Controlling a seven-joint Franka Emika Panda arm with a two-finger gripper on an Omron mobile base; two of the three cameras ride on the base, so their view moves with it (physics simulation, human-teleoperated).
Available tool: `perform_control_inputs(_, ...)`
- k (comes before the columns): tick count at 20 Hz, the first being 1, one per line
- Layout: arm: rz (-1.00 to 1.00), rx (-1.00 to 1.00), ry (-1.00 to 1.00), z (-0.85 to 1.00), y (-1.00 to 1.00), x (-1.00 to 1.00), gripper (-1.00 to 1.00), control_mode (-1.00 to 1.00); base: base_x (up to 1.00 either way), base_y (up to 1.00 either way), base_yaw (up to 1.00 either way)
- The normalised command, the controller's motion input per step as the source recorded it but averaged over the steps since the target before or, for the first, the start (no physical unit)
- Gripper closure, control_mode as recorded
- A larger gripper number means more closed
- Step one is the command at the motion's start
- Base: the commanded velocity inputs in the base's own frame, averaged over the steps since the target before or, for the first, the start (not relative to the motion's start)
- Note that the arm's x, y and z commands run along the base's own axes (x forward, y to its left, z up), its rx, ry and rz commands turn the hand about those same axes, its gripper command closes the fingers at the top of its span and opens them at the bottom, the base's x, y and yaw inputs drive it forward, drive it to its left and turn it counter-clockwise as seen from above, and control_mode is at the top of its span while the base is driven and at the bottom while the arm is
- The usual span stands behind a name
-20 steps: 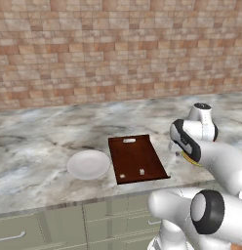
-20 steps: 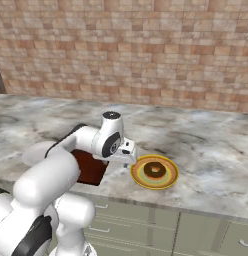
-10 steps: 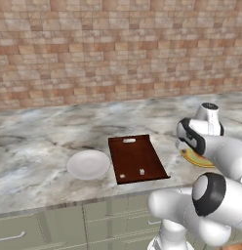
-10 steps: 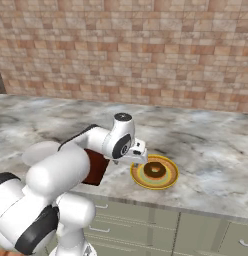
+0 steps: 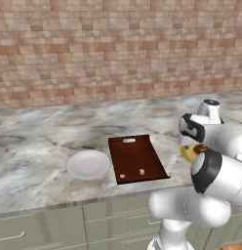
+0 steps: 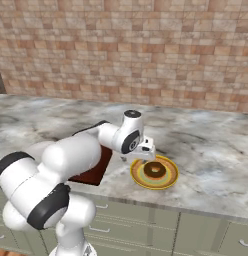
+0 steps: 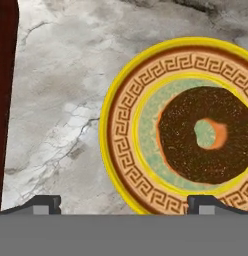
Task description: Move the dessert items from the plates to the tray.
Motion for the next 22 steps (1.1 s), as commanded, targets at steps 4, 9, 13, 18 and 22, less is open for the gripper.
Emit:
perform_control_inputs(4,0.0,0.0,0.08,0.0,-0.19,0.18,-1.0,-1.0,0.0,0.0,0.0)
perform_control_inputs(9,0.0,0.0,0.05,0.0,-0.12,0.19,-1.0,-1.0,0.0,0.0,0.0)
perform_control_inputs(13,0.0,0.02,0.02,-0.04,-0.11,0.13,-1.0,-1.0,0.0,0.0,0.0)
perform_control_inputs(18,0.0,0.03,0.0,-0.11,-0.1,0.06,-1.0,-1.0,0.0,0.0,0.0)
perform_control_inputs(22,0.0,0.02,0.0,-0.15,-0.13,0.07,-1.0,-1.0,0.0,0.0,0.0)
